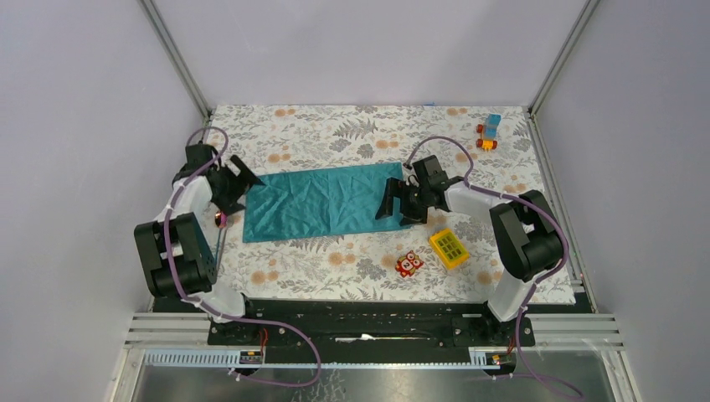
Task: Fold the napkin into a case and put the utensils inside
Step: Smooth out the rectangle-folded napkin at the center of the board.
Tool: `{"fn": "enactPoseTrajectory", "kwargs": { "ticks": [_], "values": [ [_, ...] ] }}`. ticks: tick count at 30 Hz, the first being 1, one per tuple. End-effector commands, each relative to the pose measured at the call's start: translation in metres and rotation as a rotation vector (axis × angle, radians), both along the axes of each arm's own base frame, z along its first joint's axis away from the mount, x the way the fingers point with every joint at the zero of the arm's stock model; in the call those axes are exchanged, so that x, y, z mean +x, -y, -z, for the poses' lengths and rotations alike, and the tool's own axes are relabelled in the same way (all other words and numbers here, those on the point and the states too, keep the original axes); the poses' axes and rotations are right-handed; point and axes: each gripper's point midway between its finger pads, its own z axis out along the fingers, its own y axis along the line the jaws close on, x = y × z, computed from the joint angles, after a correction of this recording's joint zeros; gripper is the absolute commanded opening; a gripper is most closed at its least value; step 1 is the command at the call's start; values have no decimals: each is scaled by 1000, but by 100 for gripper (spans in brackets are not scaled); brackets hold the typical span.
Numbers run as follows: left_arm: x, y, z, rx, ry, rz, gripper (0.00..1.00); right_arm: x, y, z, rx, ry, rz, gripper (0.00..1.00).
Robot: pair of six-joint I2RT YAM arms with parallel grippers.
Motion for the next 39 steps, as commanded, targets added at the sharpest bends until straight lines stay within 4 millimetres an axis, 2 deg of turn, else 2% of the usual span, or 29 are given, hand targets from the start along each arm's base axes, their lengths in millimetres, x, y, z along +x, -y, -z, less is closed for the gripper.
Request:
{"fn": "enactPoseTrajectory", "kwargs": {
  "ticks": [1,6,11,18,25,28,33,37,39],
  "values": [
    [67,-7,-33,-35,188,12,99,24,-10,-28,30,69,-7,100],
    [115,-9,-29,-100,233,9,99,37,-39,-41,106,69,-43,100],
    [138,-12,-18,-123,246,6,99,42,-59,-48,153,60,-66,100],
    [144,-16,6,-123,222,-14,99,41,-57,-29,127,32,-57,100],
    [136,-35,39,-56,131,-31,99,40,-47,-8,70,14,-26,100],
    [136,-34,27,-49,152,-12,99,38,-45,-5,55,13,-24,100],
    [131,-27,-25,-52,220,11,99,37,-41,-16,36,36,-39,100],
    [116,-10,-60,-83,275,55,99,30,-37,-26,27,48,-56,100],
    [103,2,-68,-97,287,85,99,24,-35,-26,27,43,-63,100]
  ]
}}
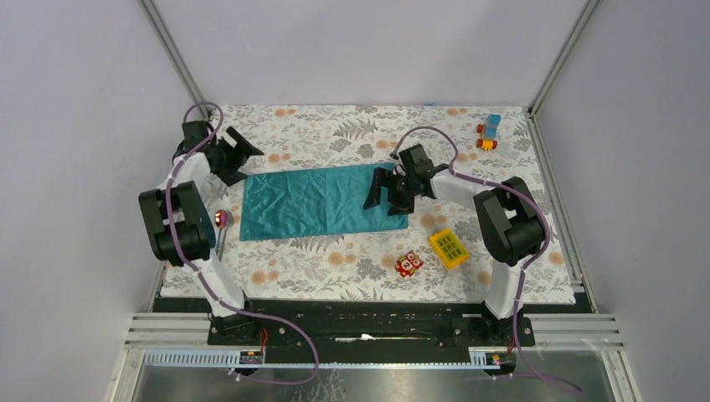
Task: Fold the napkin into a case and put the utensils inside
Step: Move the rectangle-folded napkin to the center of the board.
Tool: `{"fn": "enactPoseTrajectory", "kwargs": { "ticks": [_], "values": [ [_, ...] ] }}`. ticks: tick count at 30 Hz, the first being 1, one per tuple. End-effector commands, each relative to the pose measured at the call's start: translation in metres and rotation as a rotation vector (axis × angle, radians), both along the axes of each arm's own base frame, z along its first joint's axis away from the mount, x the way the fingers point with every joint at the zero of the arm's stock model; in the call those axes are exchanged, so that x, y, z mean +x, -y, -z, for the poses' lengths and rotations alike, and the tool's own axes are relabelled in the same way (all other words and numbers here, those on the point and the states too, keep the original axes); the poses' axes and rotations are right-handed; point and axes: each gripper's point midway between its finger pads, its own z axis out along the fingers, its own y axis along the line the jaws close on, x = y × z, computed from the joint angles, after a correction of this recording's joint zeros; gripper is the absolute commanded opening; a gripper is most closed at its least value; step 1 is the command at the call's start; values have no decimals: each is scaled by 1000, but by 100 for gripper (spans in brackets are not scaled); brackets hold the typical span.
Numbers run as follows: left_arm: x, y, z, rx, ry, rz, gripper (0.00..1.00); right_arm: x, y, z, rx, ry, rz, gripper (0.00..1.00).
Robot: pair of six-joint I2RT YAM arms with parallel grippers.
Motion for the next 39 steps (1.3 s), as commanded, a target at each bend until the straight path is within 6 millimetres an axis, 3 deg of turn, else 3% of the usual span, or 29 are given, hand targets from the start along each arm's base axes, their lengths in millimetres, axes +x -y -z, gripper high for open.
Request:
{"fn": "enactPoseTrajectory", "kwargs": {
  "ticks": [1,9,18,29,36,39],
  "values": [
    [-20,25,-61,3,137,90,99,-11,4,-21,-8,48,-29,100],
    [-81,82,-70,19,158,253,99,-21,29,7,-100,12,16,100],
    [-125,102,-66,49,141,346,99,-20,65,29,-174,-27,79,100],
    [-141,123,-52,24,112,414,99,-18,100,27,-206,-40,131,100],
    [-138,136,-44,24,100,448,99,-12,92,-4,-184,19,96,100],
    [-136,144,-35,16,78,461,99,-10,74,-15,-150,33,57,100]
  ]
}}
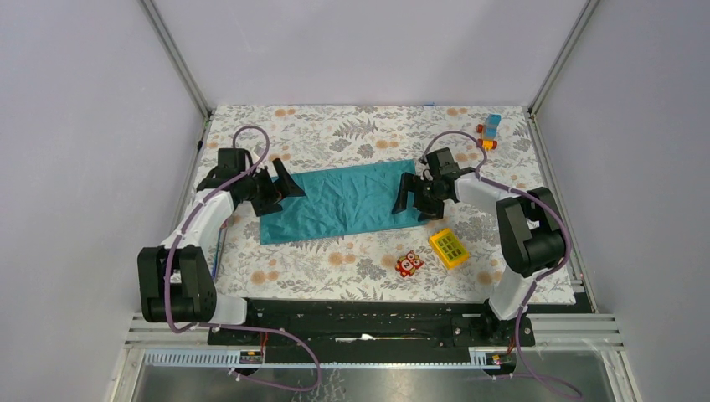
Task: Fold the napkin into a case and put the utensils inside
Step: Move the rectangle-folded napkin to the center of the board.
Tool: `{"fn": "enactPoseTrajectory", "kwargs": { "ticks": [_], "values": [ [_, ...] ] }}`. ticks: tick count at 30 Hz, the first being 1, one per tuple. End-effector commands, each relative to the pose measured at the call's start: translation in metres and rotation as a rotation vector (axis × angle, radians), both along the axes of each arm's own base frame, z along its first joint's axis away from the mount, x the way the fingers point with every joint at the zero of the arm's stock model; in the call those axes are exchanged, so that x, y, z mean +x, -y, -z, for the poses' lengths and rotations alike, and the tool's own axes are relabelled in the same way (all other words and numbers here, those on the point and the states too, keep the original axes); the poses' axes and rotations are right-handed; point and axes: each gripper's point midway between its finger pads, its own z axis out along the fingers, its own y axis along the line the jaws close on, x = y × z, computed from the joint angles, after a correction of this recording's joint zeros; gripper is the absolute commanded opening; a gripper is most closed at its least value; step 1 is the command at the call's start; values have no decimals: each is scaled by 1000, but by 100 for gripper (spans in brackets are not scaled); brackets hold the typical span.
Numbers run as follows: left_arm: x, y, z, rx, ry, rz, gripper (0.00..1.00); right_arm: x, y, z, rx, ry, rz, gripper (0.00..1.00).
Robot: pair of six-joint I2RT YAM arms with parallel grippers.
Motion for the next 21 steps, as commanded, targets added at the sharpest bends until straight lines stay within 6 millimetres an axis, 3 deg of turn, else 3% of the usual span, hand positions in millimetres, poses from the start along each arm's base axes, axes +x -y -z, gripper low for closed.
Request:
{"fn": "enactPoseTrajectory", "kwargs": {
  "ticks": [1,7,13,21],
  "values": [
    [9,13,8,-2,15,39,99,5,-18,-26,13,48,-64,100],
    [12,21,12,0,6,33,99,9,-21,-12,18,45,-47,100],
    [10,24,11,-4,8,45,99,1,0,13,-14,-5,-7,100],
    [6,26,12,-5,8,53,99,-16,36,19,-61,-41,59,100]
  ]
}}
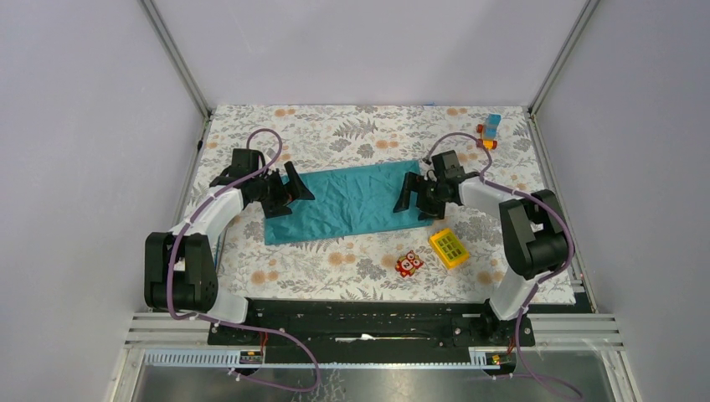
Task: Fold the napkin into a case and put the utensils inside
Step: Move the rectangle-folded napkin to the center of the board, then pick up the rectangle-folded napkin from the center of the board.
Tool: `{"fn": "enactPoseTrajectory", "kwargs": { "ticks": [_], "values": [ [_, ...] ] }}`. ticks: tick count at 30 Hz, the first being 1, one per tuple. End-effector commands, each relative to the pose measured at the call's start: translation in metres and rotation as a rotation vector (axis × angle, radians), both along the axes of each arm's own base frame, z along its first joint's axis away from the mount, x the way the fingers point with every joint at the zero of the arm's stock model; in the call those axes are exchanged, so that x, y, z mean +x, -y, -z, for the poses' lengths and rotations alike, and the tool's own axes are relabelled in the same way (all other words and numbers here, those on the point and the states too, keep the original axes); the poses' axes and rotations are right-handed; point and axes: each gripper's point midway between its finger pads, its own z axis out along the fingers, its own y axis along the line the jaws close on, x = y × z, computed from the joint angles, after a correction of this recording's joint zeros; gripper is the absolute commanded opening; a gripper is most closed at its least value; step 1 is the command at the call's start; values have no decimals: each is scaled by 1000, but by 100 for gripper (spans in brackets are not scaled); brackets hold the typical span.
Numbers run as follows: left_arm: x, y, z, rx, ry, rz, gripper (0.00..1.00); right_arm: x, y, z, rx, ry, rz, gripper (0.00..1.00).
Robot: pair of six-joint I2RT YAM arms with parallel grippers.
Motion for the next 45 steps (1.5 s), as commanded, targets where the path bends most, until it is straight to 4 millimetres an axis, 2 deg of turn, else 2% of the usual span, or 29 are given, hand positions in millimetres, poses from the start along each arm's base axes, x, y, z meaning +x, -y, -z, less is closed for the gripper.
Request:
{"fn": "enactPoseTrajectory", "kwargs": {
  "ticks": [1,3,8,10,12,13,15,20,24,27,32,45],
  "values": [
    [4,2,-11,-3,64,6,99,-21,35,14,-105,-71,46,100],
    [5,3,-11,-3,66,12,99,-19,31,2,-85,-42,24,100],
    [6,6,-15,-16,79,37,99,3,18,-49,-46,56,-30,100],
    [8,9,-21,-28,96,58,99,16,25,-62,-106,72,-26,100],
    [9,9,-27,-23,114,75,99,28,41,-66,-232,37,-7,100],
    [10,9,-30,-13,124,83,99,30,51,-59,-303,-17,-9,100],
    [10,7,-35,12,139,98,99,36,61,-60,-384,-58,-21,98],
    [7,10,-42,43,179,116,99,56,60,-60,-432,-124,-72,87],
    [1,11,-38,57,191,123,99,77,57,-54,-457,-138,-74,77],
    [-1,5,-33,98,202,117,99,83,56,-44,-470,-166,-80,71],
    [-4,3,-33,111,222,120,99,82,59,-27,-504,-209,-92,75],
    [-7,7,-38,89,242,133,99,73,61,5,-511,-267,-106,76]
  ]
}}
